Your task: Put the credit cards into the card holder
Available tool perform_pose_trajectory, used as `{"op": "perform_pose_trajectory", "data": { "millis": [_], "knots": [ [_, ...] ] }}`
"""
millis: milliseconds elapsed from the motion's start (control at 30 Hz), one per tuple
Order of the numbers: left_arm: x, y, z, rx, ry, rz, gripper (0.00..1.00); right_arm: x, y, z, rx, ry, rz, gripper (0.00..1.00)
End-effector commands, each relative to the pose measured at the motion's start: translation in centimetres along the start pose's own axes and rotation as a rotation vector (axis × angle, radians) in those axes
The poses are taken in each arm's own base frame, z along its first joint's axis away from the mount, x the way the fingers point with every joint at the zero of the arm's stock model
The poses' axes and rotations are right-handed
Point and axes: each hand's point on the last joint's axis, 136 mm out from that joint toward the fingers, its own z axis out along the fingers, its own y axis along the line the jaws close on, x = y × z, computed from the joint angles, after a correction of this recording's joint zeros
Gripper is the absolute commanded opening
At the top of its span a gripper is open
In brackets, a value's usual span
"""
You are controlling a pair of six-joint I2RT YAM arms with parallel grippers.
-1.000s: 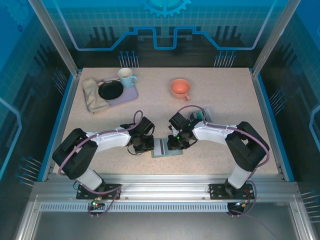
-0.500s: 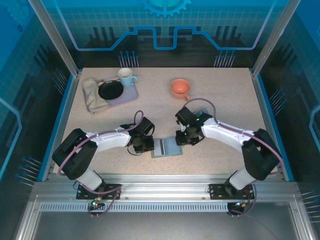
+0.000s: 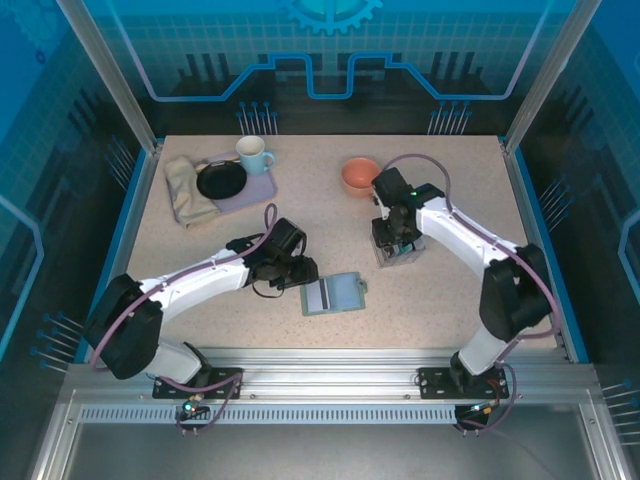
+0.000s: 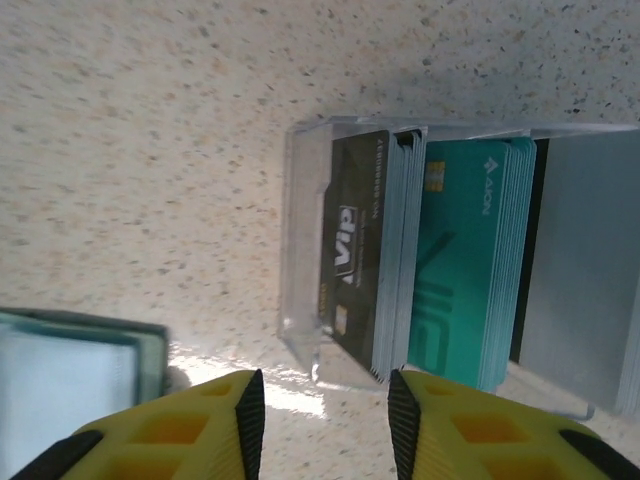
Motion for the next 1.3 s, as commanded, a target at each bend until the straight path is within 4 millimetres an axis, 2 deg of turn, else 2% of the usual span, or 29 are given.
{"op": "perform_pose_trajectory", "data": {
  "millis": [0,233,633,867,1267],
  "knots": [
    [-0.6,-2.0,-1.6,0.059,-0.016,0.013,0.52,-0.2,-1.1,0.5,0.095,0.048,-0.075,0.41],
    [-0.8,-4.5,-1.1,0.143,0.026,0.008,0.55,-0.9,-1.4,2.8,0.169,0.087,-0.121,0.45],
    [-0.1,-6.5,0.7,0.160,0.077,0.028,0.58,-1.0,-1.2,5.8,0.244,0.136,-0.176,0.42],
    [0.1,-6.5,0.9,0.149,0.080,0.027,0.58,-1.4,-2.5,5.0,0.371,0.104,-0.202,0.43],
    [0.2,-6.1,1.0,0.133,0.083,0.027,0.58,-1.4,-2.9,4.1,0.370,0.088,-0.201,0.36]
  ]
}}
